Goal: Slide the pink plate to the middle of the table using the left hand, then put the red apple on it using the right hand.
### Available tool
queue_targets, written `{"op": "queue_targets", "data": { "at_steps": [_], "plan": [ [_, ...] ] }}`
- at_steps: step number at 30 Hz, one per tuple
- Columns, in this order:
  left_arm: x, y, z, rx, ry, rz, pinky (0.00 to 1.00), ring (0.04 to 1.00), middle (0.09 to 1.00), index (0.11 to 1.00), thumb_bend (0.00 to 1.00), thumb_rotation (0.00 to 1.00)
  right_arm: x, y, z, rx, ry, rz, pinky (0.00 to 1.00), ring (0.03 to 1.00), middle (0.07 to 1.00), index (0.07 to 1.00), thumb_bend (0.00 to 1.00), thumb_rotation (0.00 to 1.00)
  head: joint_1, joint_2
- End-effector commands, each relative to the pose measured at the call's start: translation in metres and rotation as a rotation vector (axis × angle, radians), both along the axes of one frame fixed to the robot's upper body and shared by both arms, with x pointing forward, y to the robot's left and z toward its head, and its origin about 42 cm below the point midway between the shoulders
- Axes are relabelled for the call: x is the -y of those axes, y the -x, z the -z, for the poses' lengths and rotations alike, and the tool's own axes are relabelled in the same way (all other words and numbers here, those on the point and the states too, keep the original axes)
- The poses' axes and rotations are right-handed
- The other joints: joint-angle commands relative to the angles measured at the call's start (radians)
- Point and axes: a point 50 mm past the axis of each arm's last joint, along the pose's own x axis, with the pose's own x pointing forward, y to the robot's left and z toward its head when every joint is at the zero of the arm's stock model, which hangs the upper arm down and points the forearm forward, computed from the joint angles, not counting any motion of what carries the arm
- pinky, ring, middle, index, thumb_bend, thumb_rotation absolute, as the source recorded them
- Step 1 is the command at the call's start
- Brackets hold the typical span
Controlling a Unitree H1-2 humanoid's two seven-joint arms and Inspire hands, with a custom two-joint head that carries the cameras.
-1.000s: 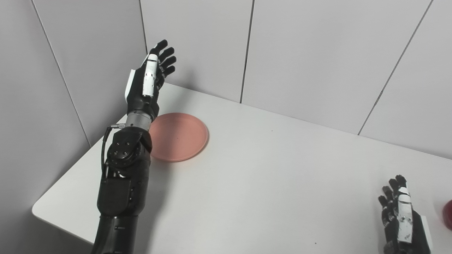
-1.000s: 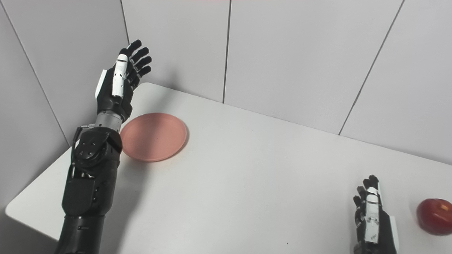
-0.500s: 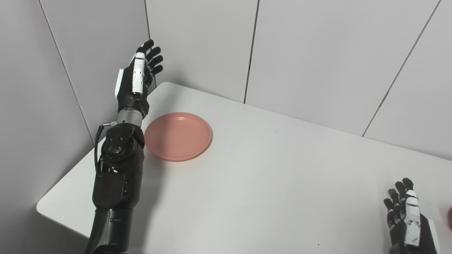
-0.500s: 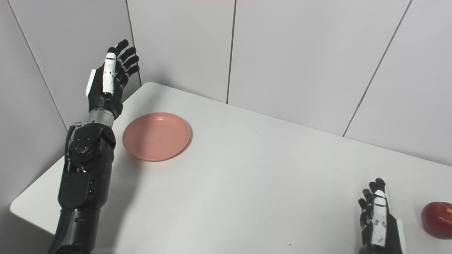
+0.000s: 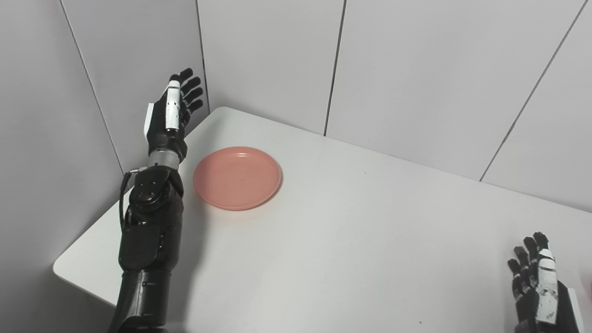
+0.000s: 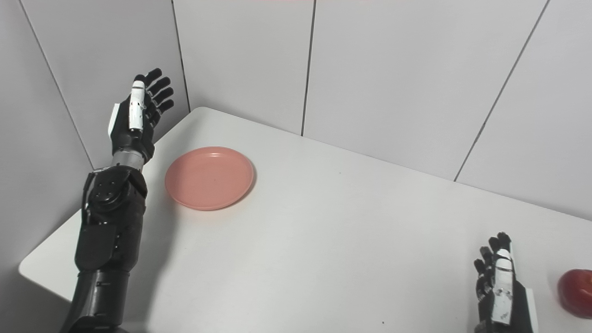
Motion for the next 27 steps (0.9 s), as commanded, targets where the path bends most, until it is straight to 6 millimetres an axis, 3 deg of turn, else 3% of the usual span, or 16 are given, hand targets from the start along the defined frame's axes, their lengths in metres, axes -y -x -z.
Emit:
{"op": "queue_targets", "data": {
  "at_steps": [1,8,20,27],
  "plan": [
    [-0.009,-0.004,-0.024,0.087,-0.044,-0.017,0.84,0.841,0.838,0.814,0.31,1.0,-0.002,-0.006,-0.019,0.062,0.003,-0.012,1.0,1.0,1.0,1.0,0.06,1.0,0.0,0.001],
    [-0.015,-0.006,-0.013,0.057,-0.025,0.004,0.85,0.852,0.85,0.835,0.35,1.0,-0.001,-0.006,-0.019,0.058,0.0,-0.014,1.0,1.0,1.0,1.0,0.05,1.0,0.002,0.003],
    [-0.019,-0.01,0.021,-0.017,-0.005,0.012,0.85,0.846,0.847,0.833,0.32,1.0,-0.001,-0.004,-0.022,0.06,0.006,-0.017,1.0,1.0,1.0,1.0,0.04,1.0,0.003,0.008],
    [-0.019,-0.009,0.032,-0.059,0.005,0.014,0.86,0.861,0.867,0.85,0.35,1.0,-0.001,-0.004,-0.023,0.054,0.011,-0.02,1.0,1.0,1.0,1.0,0.05,1.0,0.006,0.013]
  ]
}}
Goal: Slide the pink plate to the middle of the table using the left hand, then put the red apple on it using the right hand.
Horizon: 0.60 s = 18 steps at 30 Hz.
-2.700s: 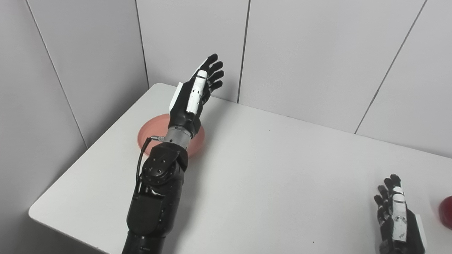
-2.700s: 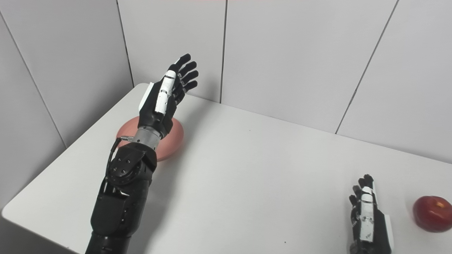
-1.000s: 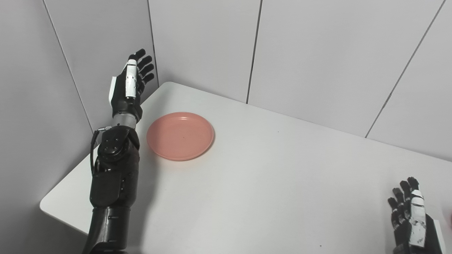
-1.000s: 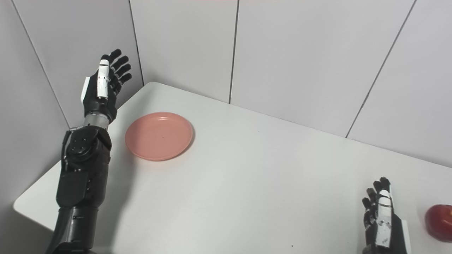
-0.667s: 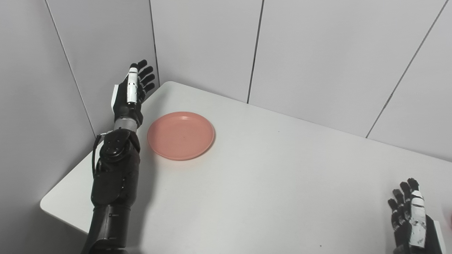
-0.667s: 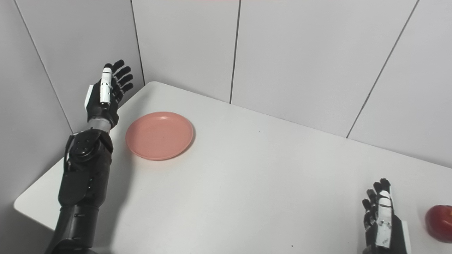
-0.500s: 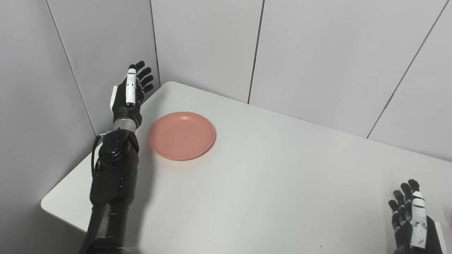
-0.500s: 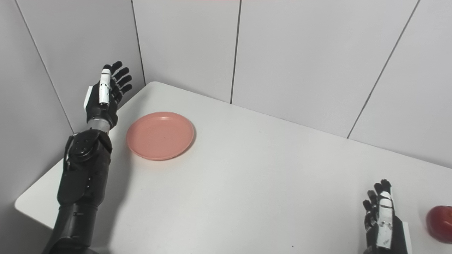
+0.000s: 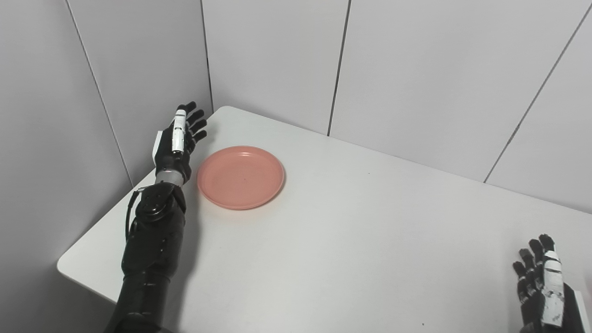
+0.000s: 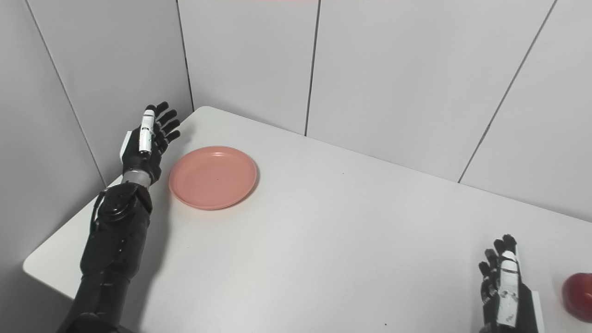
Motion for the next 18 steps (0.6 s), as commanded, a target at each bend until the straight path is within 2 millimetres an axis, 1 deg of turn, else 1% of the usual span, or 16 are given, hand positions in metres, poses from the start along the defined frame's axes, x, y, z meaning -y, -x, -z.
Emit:
{"op": "queue_targets", "data": {
  "at_steps": [1,8,18],
  "plan": [
    [-0.007,-0.005,-0.019,0.059,-0.057,0.004,0.86,0.86,0.864,0.848,0.35,1.0,-0.001,-0.005,-0.018,0.056,0.007,-0.018,1.0,1.0,1.0,1.0,0.05,1.0,0.0,0.002],
    [-0.007,-0.001,-0.012,0.049,-0.055,0.004,0.84,0.85,0.845,0.823,0.35,1.0,0.0,-0.005,-0.017,0.055,0.002,-0.02,1.0,1.0,1.0,1.0,0.05,1.0,0.0,0.004],
    [-0.009,0.002,-0.007,0.04,-0.068,0.005,0.83,0.848,0.843,0.817,0.37,1.0,0.001,-0.006,-0.016,0.059,-0.009,-0.019,1.0,1.0,1.0,1.0,0.04,1.0,0.002,0.005]
  ]
}}
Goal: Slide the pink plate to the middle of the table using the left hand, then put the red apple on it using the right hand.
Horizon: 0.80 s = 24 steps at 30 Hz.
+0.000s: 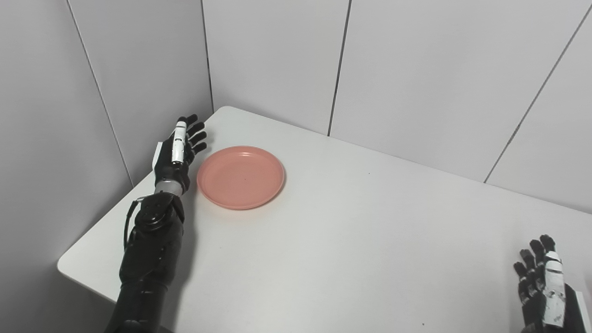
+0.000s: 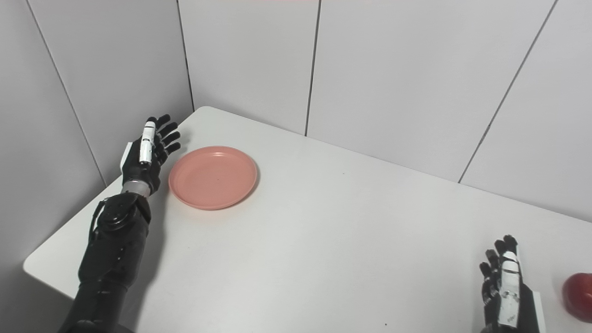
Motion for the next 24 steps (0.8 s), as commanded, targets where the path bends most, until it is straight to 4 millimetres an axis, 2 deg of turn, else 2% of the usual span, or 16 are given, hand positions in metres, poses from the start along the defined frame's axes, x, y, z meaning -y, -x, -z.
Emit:
{"op": "queue_targets", "data": {
  "at_steps": [1,17,24],
  "plan": [
    [-0.007,-0.006,-0.023,0.076,-0.066,0.009,0.83,0.847,0.843,0.816,0.37,1.0,-0.001,-0.006,-0.016,0.059,-0.006,-0.017,1.0,1.0,1.0,1.0,0.04,1.0,-0.001,0.001],
    [-0.009,-0.005,-0.013,0.072,-0.031,-0.008,0.84,0.848,0.851,0.833,0.36,1.0,0.0,-0.006,-0.017,0.061,-0.01,-0.017,1.0,1.0,1.0,1.0,0.04,1.0,0.001,0.005],
    [-0.011,-0.008,-0.007,0.091,-0.024,-0.025,0.87,0.891,0.888,0.857,0.34,1.0,0.001,-0.006,-0.017,0.064,-0.006,-0.023,1.0,1.0,1.0,1.0,0.04,1.0,0.004,0.005]
  ]
}}
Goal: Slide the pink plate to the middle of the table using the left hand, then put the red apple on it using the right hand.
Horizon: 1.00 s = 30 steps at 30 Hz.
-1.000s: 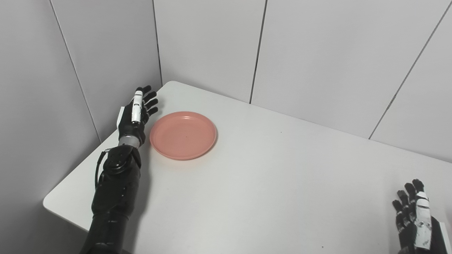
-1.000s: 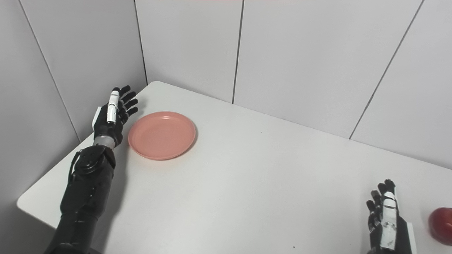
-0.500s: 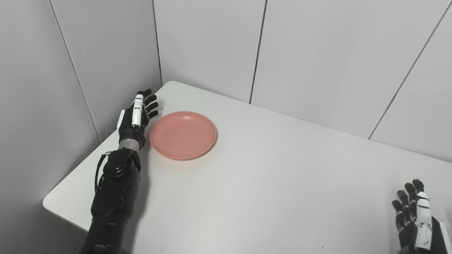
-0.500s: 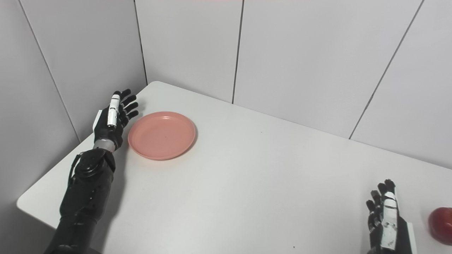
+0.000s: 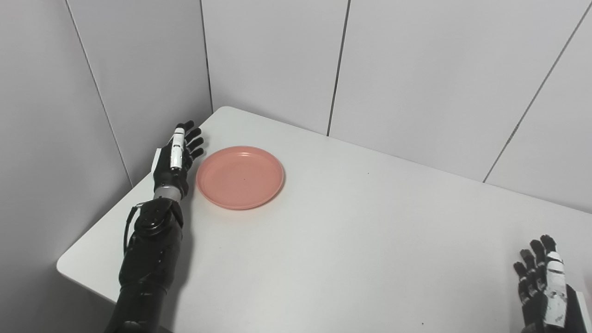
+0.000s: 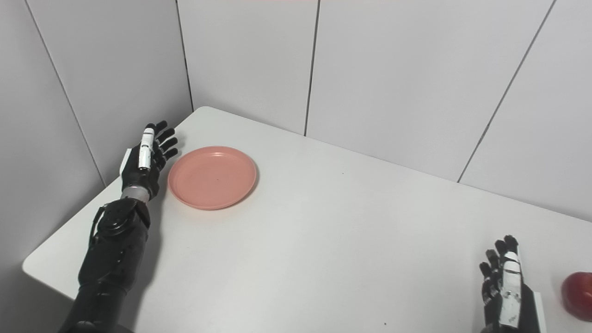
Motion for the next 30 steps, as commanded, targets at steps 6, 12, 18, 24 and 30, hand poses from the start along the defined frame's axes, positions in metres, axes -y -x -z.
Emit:
{"op": "queue_targets", "data": {
  "at_steps": [6,12,18,24,30],
  "plan": [
    [-0.004,-0.012,-0.025,0.093,-0.052,-0.015,0.9,0.915,0.914,0.882,0.34,1.0,0.0,-0.006,-0.017,0.067,0.006,-0.023,1.0,1.0,1.0,1.0,0.04,1.0,0.002,0.001],
    [-0.002,-0.015,-0.024,0.069,-0.059,-0.016,0.91,0.927,0.924,0.896,0.32,1.0,-0.001,-0.006,-0.017,0.061,0.012,-0.016,1.0,1.0,1.0,1.0,0.05,1.0,0.003,0.001],
    [0.001,-0.017,-0.019,0.069,-0.034,-0.012,0.89,0.906,0.906,0.877,0.34,1.0,-0.001,-0.006,-0.018,0.059,0.007,-0.016,1.0,0.999,1.0,1.0,0.05,1.0,0.003,0.001],
    [0.002,-0.019,-0.015,0.045,-0.025,0.005,0.89,0.904,0.904,0.879,0.34,1.0,-0.002,-0.005,-0.019,0.054,0.014,-0.019,1.0,1.0,1.0,1.0,0.06,1.0,0.001,0.001],
    [0.009,-0.021,-0.014,0.033,-0.012,0.03,0.9,0.907,0.905,0.876,0.34,1.0,-0.003,-0.005,-0.02,0.055,0.003,-0.019,1.0,1.0,1.0,1.0,0.05,1.0,0.0,0.002]
  ]
}}
